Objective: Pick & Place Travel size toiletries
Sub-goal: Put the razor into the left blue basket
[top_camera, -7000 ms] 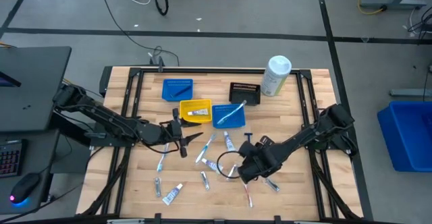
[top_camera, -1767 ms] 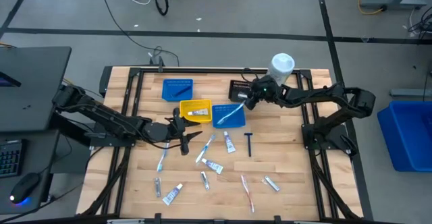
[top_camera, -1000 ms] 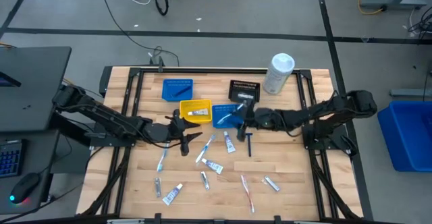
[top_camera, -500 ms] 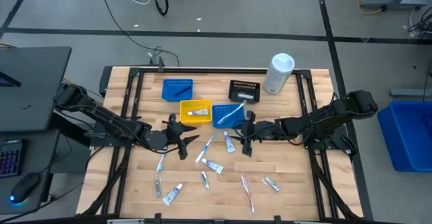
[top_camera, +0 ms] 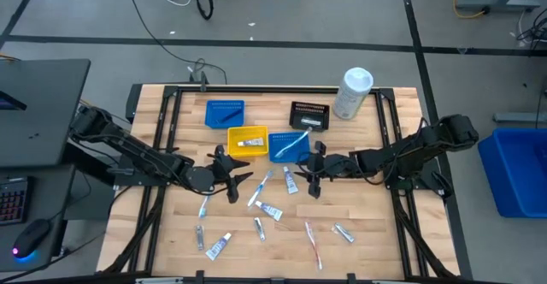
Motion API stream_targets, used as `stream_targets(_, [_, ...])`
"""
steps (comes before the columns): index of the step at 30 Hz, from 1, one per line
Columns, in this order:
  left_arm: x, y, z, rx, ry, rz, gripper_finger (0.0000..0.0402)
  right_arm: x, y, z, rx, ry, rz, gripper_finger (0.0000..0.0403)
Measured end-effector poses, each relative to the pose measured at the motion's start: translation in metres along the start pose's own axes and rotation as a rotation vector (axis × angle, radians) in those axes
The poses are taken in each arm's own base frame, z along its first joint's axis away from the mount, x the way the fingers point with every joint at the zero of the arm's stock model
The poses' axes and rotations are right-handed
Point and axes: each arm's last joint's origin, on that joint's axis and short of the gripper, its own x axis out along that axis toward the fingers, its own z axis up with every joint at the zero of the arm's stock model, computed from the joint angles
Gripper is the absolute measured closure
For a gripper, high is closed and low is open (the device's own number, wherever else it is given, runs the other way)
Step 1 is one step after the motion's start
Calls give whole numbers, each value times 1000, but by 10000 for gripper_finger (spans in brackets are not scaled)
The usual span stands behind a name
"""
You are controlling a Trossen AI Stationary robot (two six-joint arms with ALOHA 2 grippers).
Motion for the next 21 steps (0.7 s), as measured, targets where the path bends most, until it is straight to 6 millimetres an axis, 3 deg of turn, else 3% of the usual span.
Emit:
stream_targets(9, [3, 4, 1, 75, -7, 33, 237, -1, -2, -8, 6, -13, -1, 249])
stream_targets(15, [5, 5, -1, 215, 47, -58, 237, 0, -5, -6, 62, -38, -6, 251])
stream_targets(21, [6, 6, -1, 232, 60, -76, 237, 0, -6, -4, 139, -54, -7, 253])
